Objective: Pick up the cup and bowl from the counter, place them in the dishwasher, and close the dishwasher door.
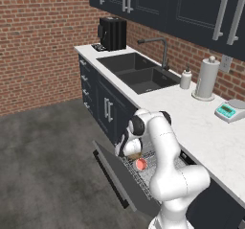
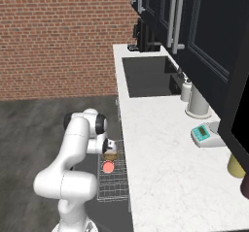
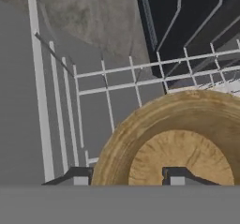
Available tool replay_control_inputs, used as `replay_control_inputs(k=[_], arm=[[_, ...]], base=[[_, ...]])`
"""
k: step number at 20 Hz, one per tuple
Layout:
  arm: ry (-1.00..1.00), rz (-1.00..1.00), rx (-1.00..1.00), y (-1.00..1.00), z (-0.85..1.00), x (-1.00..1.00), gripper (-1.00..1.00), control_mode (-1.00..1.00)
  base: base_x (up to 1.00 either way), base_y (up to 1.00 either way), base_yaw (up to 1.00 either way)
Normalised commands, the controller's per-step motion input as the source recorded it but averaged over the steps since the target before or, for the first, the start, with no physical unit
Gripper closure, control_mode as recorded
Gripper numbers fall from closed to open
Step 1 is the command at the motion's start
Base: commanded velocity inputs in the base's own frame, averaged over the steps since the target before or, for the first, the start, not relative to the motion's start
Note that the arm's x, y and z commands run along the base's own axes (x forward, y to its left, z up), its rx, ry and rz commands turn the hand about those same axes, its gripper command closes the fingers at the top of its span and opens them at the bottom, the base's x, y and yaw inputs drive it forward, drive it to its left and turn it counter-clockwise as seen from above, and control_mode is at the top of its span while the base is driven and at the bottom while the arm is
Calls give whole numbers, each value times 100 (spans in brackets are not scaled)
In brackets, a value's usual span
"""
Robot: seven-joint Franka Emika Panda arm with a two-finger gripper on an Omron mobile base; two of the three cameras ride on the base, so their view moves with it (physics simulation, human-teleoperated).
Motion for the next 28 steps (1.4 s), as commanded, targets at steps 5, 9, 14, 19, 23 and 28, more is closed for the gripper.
replay_control_inputs(k=[5,9,14,19,23,28], arm=[[-6,0,0,4,15,-4,-100,-100],[-12,-1,0,12,58,-28,-100,-100],[0,0,-4,60,91,-68,-100,-100],[0,0,-14,49,100,-63,-100,-100],[-3,0,-14,54,100,-38,-100,-100],[0,0,-11,60,100,-26,-100,-100]], base=[[0,0,0],[0,0,0],[0,0,0],[0,0,0],[0,0,0],[0,0,0]])
